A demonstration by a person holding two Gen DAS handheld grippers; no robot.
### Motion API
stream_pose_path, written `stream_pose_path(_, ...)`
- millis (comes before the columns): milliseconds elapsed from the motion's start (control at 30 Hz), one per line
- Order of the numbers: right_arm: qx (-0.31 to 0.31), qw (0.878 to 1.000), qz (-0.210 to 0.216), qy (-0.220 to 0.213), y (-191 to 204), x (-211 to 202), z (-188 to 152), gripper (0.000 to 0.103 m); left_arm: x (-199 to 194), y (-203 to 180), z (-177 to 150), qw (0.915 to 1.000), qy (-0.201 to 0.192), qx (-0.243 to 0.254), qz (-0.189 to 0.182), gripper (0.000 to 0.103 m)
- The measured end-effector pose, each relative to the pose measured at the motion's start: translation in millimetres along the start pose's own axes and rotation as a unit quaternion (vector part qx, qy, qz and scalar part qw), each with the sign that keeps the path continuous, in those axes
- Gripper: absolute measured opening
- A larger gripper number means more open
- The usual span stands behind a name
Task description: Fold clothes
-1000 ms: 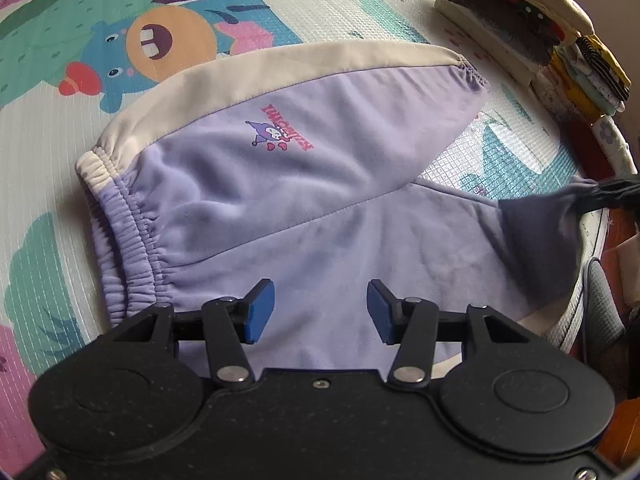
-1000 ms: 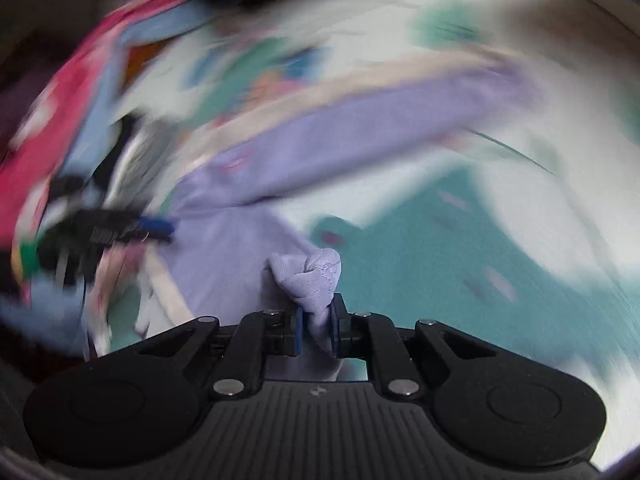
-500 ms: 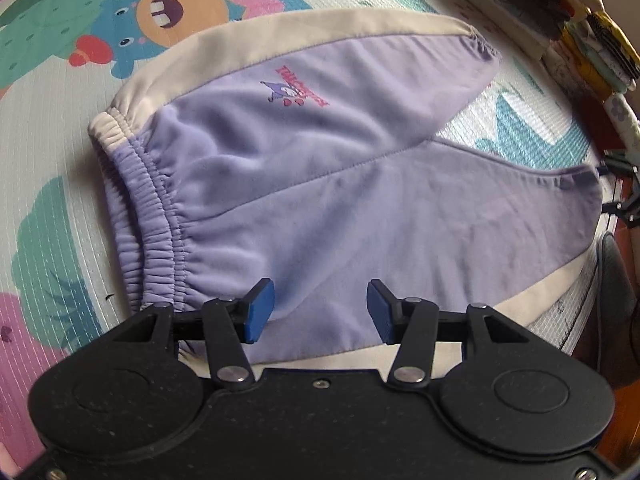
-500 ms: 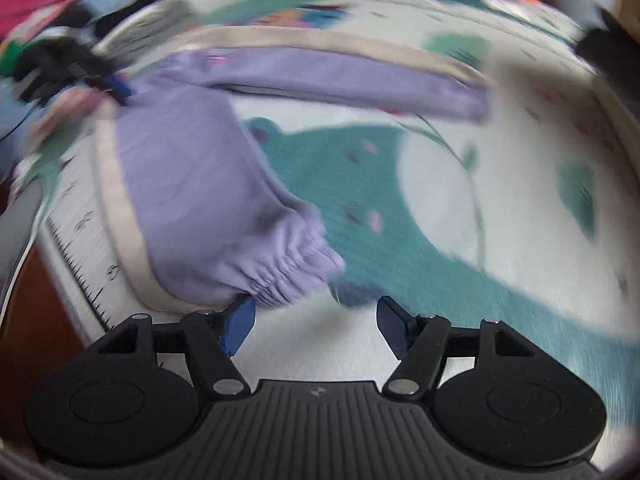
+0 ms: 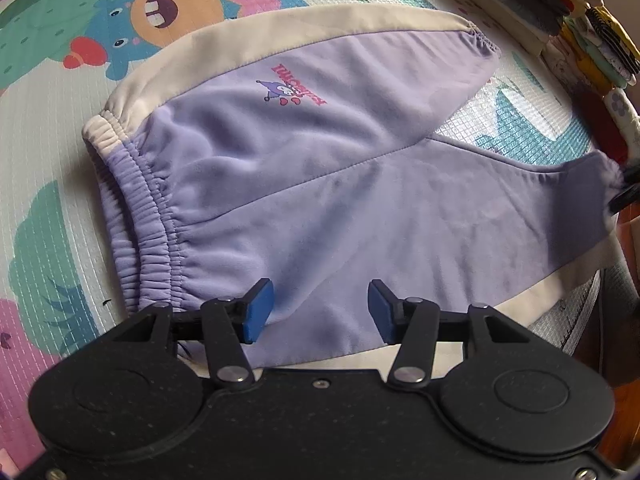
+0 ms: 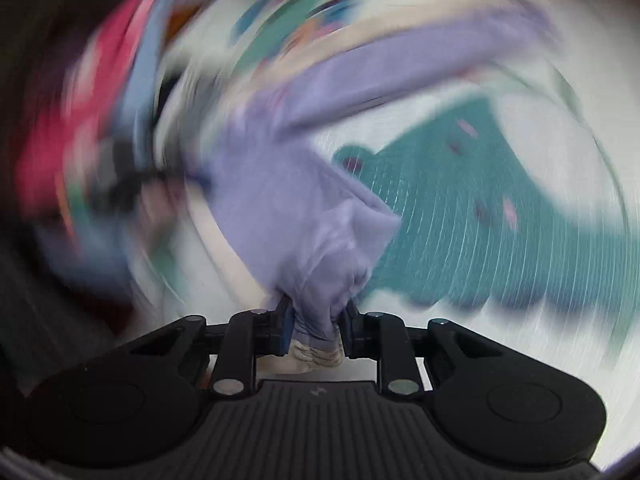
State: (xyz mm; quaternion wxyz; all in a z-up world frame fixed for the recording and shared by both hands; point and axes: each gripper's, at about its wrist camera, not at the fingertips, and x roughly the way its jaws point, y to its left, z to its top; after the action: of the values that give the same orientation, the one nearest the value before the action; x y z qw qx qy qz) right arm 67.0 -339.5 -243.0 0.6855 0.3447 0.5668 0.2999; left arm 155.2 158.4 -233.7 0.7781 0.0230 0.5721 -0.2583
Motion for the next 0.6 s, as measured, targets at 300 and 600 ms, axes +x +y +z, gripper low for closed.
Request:
stream_pose_path(300, 0.068, 0.985, -0.158, -0.001, -37, -40, -18, 0.06, -4, -1, -5, 1.0, 0.0, 0.002, 0.003, 0.052)
stream_pose_path(600, -0.309, 0.937, -0.16, 0.04, 50, 33, -33, 0.052, -13, 5, -21, 0.9999, -0.013, 0.009, 0.005, 0.052)
